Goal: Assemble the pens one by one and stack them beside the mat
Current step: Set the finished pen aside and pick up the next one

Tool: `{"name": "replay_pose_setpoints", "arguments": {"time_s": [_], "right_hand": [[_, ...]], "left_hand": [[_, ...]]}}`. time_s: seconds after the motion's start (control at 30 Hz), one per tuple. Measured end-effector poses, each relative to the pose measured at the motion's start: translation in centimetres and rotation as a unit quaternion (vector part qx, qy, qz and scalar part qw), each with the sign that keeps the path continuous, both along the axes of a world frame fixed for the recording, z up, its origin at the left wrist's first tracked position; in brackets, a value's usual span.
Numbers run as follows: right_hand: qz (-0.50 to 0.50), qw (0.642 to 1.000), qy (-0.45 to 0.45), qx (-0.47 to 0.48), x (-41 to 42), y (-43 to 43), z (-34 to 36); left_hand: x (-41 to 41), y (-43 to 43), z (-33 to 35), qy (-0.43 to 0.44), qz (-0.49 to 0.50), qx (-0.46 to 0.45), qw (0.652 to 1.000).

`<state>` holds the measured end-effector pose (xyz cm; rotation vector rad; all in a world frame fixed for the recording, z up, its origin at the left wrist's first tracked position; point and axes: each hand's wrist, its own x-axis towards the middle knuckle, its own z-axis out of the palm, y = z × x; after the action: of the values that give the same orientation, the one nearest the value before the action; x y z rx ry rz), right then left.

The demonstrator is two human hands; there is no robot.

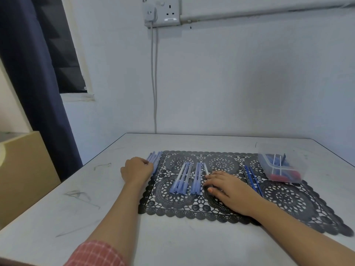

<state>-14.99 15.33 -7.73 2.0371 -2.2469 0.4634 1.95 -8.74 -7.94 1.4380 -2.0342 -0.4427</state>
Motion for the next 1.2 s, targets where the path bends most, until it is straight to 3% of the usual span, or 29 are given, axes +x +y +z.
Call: {"name": "replay_pose_setpoints", "arguments": {"time_s": [0.4, 0.87, 1.03, 1.2], "right_hand": [[-0.007, 0.999, -0.027, -0.038, 0.0, 0.1, -0.1], [-0.175, 0.978, -0.086, -0.080, 0.0, 0.2, 0.4], [-0.244, 0.964, -0.095, -0.037, 0.0, 0.2, 0.6], [-0.220, 0.961, -0.124, -0.109, -0.6, 0.1, 0.5]], "left_hand": [[-0.1, -0.4, -0.5, -0.009, -0.031, -0.008, 0.999], [-0.3, -0.3, -0.2, -0.028, -0.024, -0.062, 0.997], [-1.1, 1.4, 0.9, -0.057, -0.075, -0.117, 0.989], [-2.6, 5.6, 2.4, -0.026, -0.172, -0.162, 0.971]]}}
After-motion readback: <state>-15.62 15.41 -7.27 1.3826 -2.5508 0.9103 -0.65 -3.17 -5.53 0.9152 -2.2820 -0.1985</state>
